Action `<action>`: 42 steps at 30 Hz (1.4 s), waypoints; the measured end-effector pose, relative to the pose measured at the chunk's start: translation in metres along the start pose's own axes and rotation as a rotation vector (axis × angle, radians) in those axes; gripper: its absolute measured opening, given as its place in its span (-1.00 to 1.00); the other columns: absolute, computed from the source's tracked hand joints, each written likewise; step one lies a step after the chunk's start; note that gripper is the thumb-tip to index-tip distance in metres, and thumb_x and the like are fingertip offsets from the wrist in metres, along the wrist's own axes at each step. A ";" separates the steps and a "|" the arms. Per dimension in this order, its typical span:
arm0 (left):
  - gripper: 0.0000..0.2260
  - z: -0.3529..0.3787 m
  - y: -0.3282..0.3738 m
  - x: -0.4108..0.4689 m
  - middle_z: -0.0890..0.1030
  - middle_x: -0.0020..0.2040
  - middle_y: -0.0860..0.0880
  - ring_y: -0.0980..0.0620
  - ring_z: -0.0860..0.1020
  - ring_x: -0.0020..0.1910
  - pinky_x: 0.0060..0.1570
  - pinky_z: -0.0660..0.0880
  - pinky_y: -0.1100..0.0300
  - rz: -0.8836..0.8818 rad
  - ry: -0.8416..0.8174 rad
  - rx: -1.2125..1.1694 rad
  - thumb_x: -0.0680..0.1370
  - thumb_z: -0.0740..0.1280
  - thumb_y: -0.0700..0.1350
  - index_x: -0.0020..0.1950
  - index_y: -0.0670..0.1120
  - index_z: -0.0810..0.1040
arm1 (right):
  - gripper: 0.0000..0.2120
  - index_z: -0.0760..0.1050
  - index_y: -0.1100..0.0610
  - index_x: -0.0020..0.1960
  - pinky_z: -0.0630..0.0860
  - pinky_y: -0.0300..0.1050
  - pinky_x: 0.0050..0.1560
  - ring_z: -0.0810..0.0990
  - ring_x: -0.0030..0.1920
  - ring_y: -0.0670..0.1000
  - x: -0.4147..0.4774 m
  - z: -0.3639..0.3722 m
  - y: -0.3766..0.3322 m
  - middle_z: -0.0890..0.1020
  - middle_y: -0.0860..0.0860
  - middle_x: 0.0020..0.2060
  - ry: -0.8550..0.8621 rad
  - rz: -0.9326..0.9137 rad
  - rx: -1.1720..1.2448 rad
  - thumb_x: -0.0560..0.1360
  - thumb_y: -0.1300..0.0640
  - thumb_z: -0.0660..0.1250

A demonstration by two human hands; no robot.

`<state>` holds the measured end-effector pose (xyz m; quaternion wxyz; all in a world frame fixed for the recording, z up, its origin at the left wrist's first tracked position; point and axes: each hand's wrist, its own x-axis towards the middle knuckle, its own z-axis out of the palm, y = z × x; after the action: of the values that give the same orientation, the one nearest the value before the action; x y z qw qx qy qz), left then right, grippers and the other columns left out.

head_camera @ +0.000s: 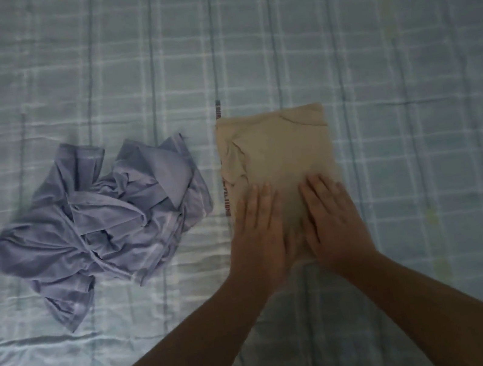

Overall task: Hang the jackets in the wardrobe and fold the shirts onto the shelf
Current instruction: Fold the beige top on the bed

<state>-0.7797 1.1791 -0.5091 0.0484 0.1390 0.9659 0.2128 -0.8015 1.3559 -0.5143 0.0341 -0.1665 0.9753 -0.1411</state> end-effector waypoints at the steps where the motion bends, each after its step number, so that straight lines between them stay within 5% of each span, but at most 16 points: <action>1: -0.48 0.007 0.000 -0.004 0.30 0.52 -0.26 -0.26 0.18 0.54 0.49 0.12 -0.23 -0.001 0.005 0.023 0.61 0.19 0.04 0.50 -0.23 0.36 | -0.45 0.31 0.27 0.50 0.16 0.21 0.51 0.20 0.54 0.20 -0.003 0.004 0.006 0.30 0.21 0.51 -0.018 -0.029 -0.014 0.55 0.10 0.21; 6: -0.49 0.029 -0.018 -0.016 0.30 0.54 -0.18 -0.23 0.20 0.54 0.46 0.15 -0.25 0.033 0.005 0.124 0.63 0.18 0.07 0.55 -0.08 0.31 | -0.40 0.18 0.28 0.55 0.14 0.20 0.52 0.07 0.58 0.17 -0.018 0.015 0.031 0.17 0.20 0.56 -0.083 -0.121 -0.038 0.59 0.07 0.20; 16: -0.46 0.020 -0.007 -0.025 0.25 0.55 -0.22 -0.27 0.16 0.55 0.43 0.16 -0.29 0.044 -0.032 0.219 0.63 0.20 0.09 0.56 -0.12 0.28 | -0.36 0.17 0.27 0.56 0.13 0.23 0.50 0.09 0.58 0.19 -0.019 -0.003 0.025 0.18 0.22 0.56 -0.203 -0.123 -0.148 0.57 -0.01 0.14; 21: -0.17 0.015 -0.016 -0.041 0.05 0.60 -0.27 -0.30 -0.02 0.58 0.49 0.04 -0.28 0.146 -0.205 0.286 0.52 0.17 0.36 0.62 -0.12 0.07 | -0.10 0.08 0.28 0.58 0.08 0.26 0.51 0.01 0.58 0.23 -0.044 -0.013 0.034 0.09 0.25 0.57 -0.369 -0.282 -0.237 0.46 -0.28 0.21; 23: -0.08 0.015 -0.018 -0.040 0.01 0.60 -0.28 -0.31 -0.04 0.58 0.49 0.02 -0.28 0.146 -0.258 0.321 0.46 0.24 0.38 0.62 -0.12 0.03 | -0.08 0.04 0.30 0.58 0.04 0.26 0.51 -0.04 0.58 0.26 -0.044 -0.017 0.035 0.05 0.29 0.57 -0.412 -0.314 -0.283 0.43 -0.22 0.21; 27: -0.15 0.013 -0.007 -0.035 0.04 0.59 -0.31 -0.36 -0.01 0.56 0.47 0.03 -0.31 0.099 -0.270 0.358 0.46 0.30 0.17 0.62 -0.15 0.03 | -0.22 -0.03 0.28 0.59 0.03 0.25 0.52 -0.04 0.58 0.28 -0.039 -0.018 0.030 0.04 0.28 0.57 -0.401 -0.293 -0.331 0.46 0.04 0.11; 31: -0.29 0.015 0.003 -0.032 0.06 0.59 -0.28 -0.33 0.02 0.56 0.47 0.08 -0.29 0.020 -0.216 0.355 0.53 0.22 -0.16 0.62 -0.14 -0.01 | -0.27 -0.03 0.23 0.60 0.05 0.23 0.52 -0.03 0.58 0.25 -0.039 -0.011 0.022 0.05 0.26 0.58 -0.382 -0.211 -0.316 0.50 0.10 0.12; 37: -0.33 0.005 0.008 -0.044 0.09 0.57 -0.34 -0.36 0.04 0.55 0.47 0.08 -0.31 0.024 -0.245 0.331 0.47 0.02 -0.22 0.61 -0.22 0.02 | -0.37 0.11 0.30 0.56 0.14 0.21 0.52 0.10 0.56 0.27 -0.047 -0.021 0.022 0.16 0.30 0.54 -0.376 -0.199 -0.277 0.50 0.18 -0.05; 42: -0.29 -0.007 0.034 -0.101 0.03 0.55 -0.41 -0.40 -0.04 0.55 0.52 -0.12 -0.25 0.103 -0.374 0.349 0.44 0.00 -0.17 0.59 -0.28 -0.03 | -0.39 0.22 0.40 0.50 0.23 0.28 0.46 0.21 0.49 0.38 -0.107 -0.036 0.013 0.26 0.40 0.46 -0.471 -0.270 -0.248 0.48 0.23 -0.10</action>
<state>-0.6758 1.1768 -0.4854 0.1907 0.2312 0.9539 0.0155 -0.7089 1.4127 -0.4818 0.2200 -0.3257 0.9194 0.0182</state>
